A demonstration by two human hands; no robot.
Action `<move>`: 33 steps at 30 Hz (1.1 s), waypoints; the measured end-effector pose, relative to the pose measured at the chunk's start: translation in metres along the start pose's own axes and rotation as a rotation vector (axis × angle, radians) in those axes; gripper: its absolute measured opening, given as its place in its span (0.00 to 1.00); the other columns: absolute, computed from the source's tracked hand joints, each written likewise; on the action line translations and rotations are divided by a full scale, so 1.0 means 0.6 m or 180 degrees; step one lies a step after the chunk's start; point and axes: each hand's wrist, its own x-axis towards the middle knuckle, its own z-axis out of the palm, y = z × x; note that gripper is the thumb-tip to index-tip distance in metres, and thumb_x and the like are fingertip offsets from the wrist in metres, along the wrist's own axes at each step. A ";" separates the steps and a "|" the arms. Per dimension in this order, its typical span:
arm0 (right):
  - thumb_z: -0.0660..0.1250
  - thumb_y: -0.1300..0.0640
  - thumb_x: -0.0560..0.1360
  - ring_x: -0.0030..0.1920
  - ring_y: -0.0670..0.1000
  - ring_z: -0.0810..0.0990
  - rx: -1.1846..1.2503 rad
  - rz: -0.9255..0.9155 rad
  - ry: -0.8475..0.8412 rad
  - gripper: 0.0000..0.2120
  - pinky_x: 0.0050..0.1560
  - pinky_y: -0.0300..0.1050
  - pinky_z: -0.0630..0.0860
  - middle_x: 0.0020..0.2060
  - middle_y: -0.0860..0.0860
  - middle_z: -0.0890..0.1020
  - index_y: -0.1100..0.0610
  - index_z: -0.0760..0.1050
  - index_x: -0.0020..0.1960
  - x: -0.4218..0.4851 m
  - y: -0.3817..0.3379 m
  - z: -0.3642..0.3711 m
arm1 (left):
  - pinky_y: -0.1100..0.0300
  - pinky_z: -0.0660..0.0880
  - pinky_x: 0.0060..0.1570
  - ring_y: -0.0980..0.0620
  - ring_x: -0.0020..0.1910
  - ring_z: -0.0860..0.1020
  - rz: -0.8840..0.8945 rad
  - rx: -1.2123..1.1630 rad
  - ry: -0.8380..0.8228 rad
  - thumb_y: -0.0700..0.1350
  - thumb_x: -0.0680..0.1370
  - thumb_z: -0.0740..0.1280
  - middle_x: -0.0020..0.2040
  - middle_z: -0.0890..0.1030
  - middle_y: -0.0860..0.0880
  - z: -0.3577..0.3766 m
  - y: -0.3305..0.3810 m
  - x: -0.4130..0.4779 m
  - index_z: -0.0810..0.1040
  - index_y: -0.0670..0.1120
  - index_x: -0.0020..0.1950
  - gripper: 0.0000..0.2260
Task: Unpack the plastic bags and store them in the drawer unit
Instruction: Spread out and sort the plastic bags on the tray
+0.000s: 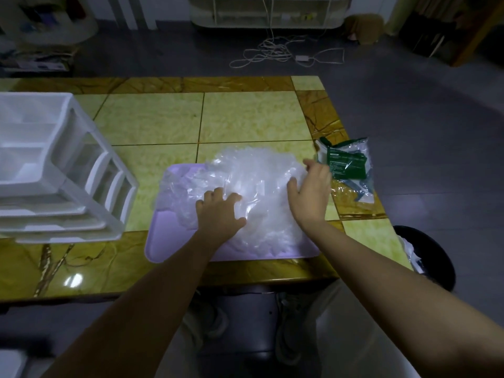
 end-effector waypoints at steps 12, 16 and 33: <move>0.58 0.63 0.77 0.67 0.57 0.71 0.0845 0.0962 -0.1082 0.31 0.66 0.44 0.67 0.75 0.58 0.61 0.60 0.52 0.78 0.022 -0.031 0.040 | 0.50 0.62 0.62 0.45 0.66 0.65 -0.0196 -0.0289 -0.0189 0.57 0.68 0.71 0.64 0.68 0.49 -0.001 0.001 0.009 0.70 0.59 0.65 0.26; 0.58 0.66 0.75 0.54 0.50 0.75 0.1507 0.0298 -0.0466 0.20 0.52 0.43 0.74 0.60 0.54 0.73 0.59 0.69 0.66 0.009 -0.064 0.038 | 0.49 0.62 0.61 0.45 0.65 0.65 -0.0246 -0.0298 -0.0258 0.58 0.67 0.71 0.63 0.67 0.49 -0.003 0.003 0.011 0.70 0.59 0.64 0.26; 0.65 0.50 0.74 0.65 0.61 0.67 -0.1232 0.0010 -0.2519 0.25 0.65 0.51 0.66 0.66 0.55 0.67 0.54 0.65 0.69 -0.015 -0.022 0.072 | 0.48 0.62 0.62 0.44 0.64 0.66 -0.0194 -0.0199 -0.0352 0.65 0.70 0.66 0.63 0.67 0.48 -0.007 0.002 0.009 0.71 0.59 0.62 0.23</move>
